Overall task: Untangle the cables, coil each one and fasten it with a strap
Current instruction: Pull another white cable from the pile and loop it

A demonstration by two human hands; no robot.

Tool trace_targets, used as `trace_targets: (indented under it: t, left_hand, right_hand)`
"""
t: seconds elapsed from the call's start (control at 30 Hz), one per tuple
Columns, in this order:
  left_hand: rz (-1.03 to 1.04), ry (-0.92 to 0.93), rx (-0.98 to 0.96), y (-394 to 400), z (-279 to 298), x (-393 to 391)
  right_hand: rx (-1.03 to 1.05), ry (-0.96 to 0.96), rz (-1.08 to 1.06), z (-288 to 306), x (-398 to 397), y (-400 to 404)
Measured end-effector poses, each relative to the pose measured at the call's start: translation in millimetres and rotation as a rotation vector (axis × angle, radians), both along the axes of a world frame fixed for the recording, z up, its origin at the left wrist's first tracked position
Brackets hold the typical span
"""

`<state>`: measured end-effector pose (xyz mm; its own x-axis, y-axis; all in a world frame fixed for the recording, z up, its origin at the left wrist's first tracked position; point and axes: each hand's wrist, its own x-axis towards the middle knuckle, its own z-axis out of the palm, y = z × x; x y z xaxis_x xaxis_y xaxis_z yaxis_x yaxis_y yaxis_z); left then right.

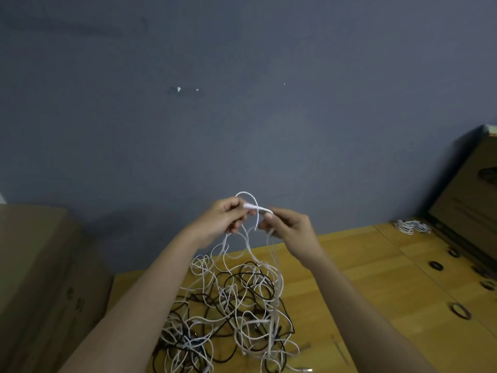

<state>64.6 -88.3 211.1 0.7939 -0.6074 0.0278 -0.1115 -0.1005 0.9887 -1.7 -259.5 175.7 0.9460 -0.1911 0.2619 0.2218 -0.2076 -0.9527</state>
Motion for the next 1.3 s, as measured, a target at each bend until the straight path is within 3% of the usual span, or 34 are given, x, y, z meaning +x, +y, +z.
trace_targets:
  t: [0.07,0.17,0.3,0.4,0.57,0.8,0.87,0.97,1.1,1.2,1.3]
  left_hand:
    - [-0.001,0.029,0.024,1,-13,-4]
    - [-0.006,-0.093,0.163,1,-34,-11]
    - [-0.047,-0.286,0.386,6,-58,-13]
    - [-0.081,-0.304,0.523,14,-77,-10]
    - [-0.037,-0.347,0.752,12,-115,-9]
    - [0.037,-0.285,0.757,10,-153,-21]
    - [0.020,-0.285,0.732,6,-160,-23]
    - [-0.058,-0.296,0.693,-1,-164,-27]
    - [-0.015,-0.381,0.510,-18,-146,-34]
    - [0.106,-0.650,0.407,-38,-119,-39]
    - [0.013,-1.071,0.490,-58,-108,-34]
  right_hand:
    - [0.225,0.079,-0.028,-7,-6,-1]
    - [0.459,0.143,-0.189,-16,-10,-10]
    - [0.418,0.195,-0.463,-32,-11,-31]
    - [0.553,0.165,-0.608,-43,-16,-48]
    - [0.526,0.098,-0.705,-54,-18,-57]
    - [0.426,0.091,-0.880,-65,-21,-77]
    - [0.459,0.095,-0.851,-65,-23,-74]
    - [0.507,0.141,-0.643,-61,-28,-60]
    - [0.288,0.250,-0.380,-64,-39,-45]
    - [0.003,0.301,-0.242,-74,-45,-42]
    - [-0.308,0.212,-0.152,-82,-46,-41]
